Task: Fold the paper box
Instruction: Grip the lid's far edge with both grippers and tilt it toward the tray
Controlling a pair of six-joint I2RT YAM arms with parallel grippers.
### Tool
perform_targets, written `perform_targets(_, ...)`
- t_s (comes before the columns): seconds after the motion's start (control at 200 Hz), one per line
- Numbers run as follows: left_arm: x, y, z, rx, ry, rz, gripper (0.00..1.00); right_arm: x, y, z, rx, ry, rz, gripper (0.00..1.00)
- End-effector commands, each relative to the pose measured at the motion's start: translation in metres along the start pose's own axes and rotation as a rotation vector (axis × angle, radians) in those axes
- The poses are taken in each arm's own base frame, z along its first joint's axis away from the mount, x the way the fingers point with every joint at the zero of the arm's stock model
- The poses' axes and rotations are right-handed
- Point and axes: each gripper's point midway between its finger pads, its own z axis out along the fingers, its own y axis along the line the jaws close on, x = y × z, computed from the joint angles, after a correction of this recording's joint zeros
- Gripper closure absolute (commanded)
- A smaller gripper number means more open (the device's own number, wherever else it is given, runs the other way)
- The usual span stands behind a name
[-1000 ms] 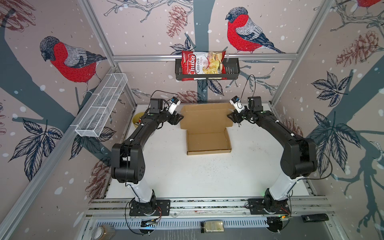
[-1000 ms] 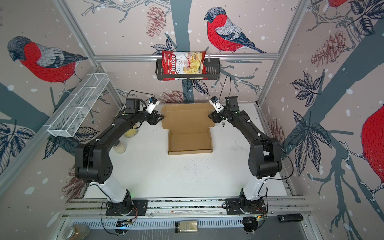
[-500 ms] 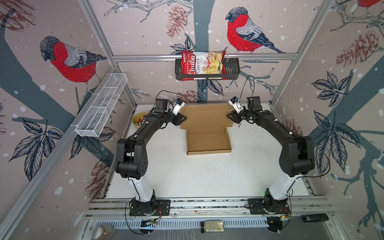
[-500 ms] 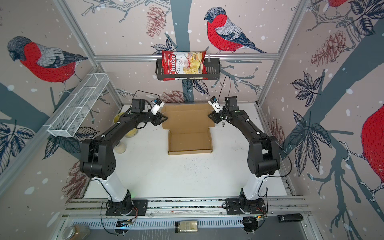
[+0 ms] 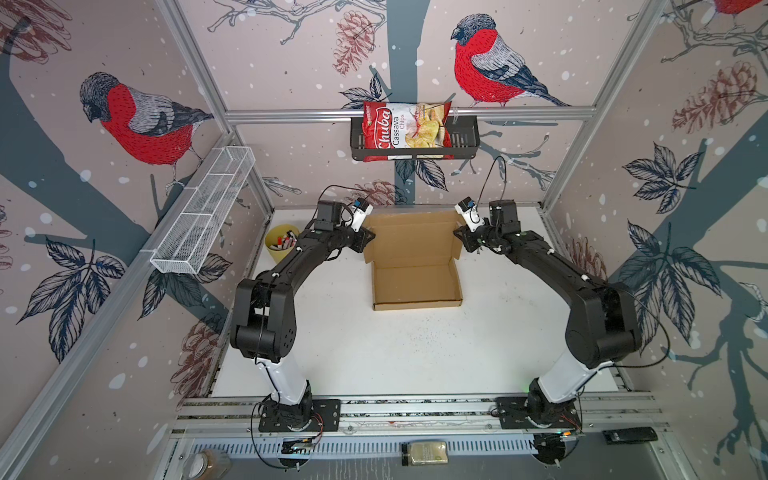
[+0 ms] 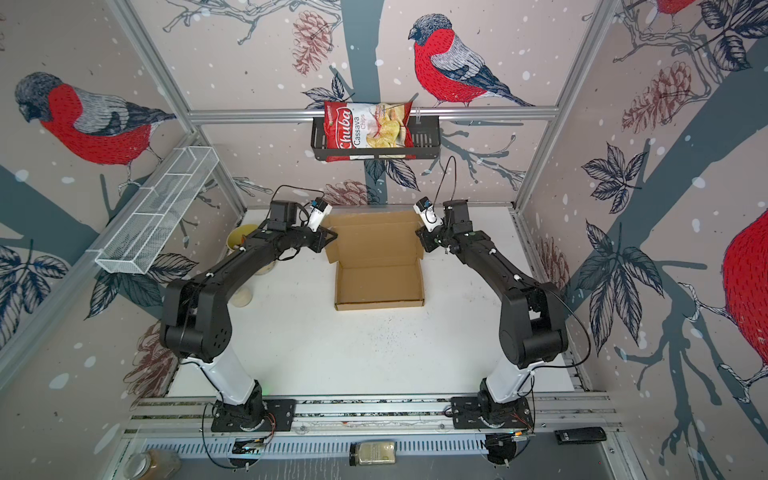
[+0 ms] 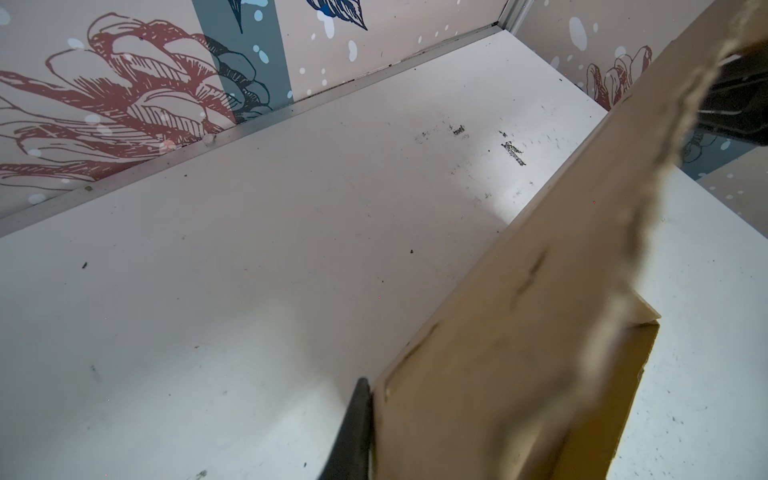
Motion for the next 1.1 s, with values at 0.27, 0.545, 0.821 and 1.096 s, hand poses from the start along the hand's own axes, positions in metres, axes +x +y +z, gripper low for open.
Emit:
perform_targets(0.27, -0.011, -0.004, 0.000, -0.116, -0.087, -0.115, 0.97, -0.015, -0.003, -0.009, 0.284, -0.097, 0.140, 0.90)
perform_targets(0.545, -0.025, -0.016, -0.005, -0.167, -0.161, -0.179, 0.96, -0.012, 0.010, -0.014, 0.351, -0.121, 0.186, 0.92)
perform_targets(0.821, -0.027, -0.023, -0.006, -0.177, -0.176, -0.171, 0.92, -0.007, 0.011, -0.022, 0.364, -0.136, 0.182, 0.93)
perform_targets(1.096, -0.005, -0.014, -0.012, -0.219, -0.083, -0.177, 0.78, 0.006, 0.013, -0.017, 0.315, -0.093, 0.101, 0.93)
